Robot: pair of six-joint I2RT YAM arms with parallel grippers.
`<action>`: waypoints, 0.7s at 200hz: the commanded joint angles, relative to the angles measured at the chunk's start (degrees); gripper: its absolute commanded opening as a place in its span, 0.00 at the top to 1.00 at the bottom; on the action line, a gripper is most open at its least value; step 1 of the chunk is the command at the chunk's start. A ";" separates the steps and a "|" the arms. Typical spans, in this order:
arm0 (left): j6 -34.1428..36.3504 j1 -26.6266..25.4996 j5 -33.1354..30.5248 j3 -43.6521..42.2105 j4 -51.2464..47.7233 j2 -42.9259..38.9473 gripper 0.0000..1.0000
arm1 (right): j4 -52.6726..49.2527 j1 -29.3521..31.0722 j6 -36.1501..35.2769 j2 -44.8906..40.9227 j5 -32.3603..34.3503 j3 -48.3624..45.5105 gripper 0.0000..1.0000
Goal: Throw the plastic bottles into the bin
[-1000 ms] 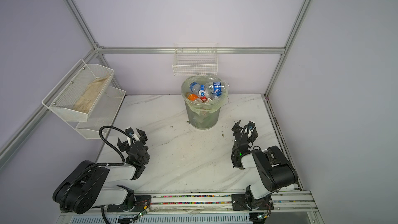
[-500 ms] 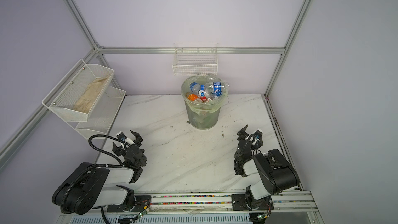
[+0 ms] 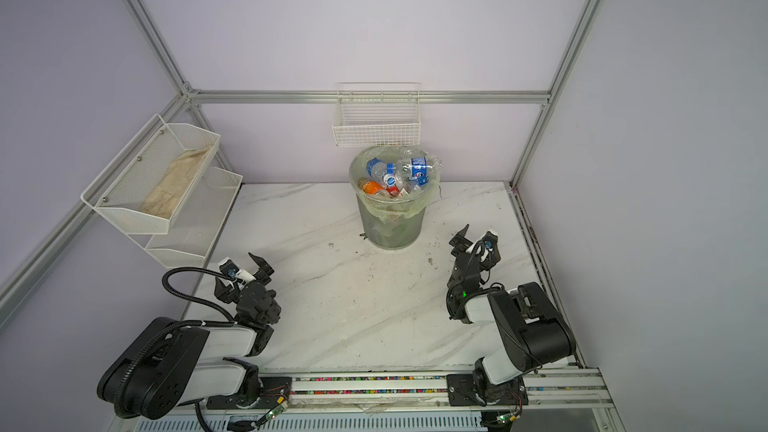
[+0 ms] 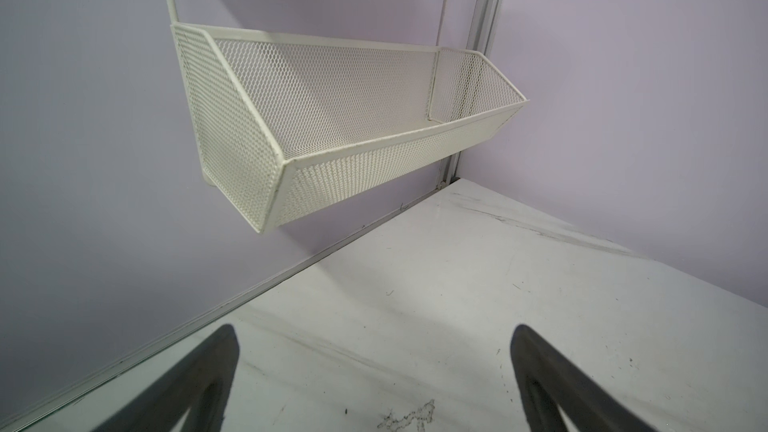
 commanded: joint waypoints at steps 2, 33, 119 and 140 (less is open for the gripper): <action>1.49 0.42 2.13 -0.22 2.17 -0.25 0.00 | -5.49 -0.27 -3.93 2.24 -3.28 3.66 0.04; 1.88 0.30 4.85 -1.09 2.39 -1.11 0.00 | -8.61 -0.21 -5.69 4.04 -6.37 6.62 0.03; 2.60 0.03 6.66 -1.36 2.61 -1.39 0.00 | -19.48 -0.21 -10.34 10.63 -16.15 16.44 0.03; 3.78 -0.14 7.94 -0.85 2.52 -0.92 0.00 | -20.82 -0.08 -11.12 11.49 -17.35 17.56 0.03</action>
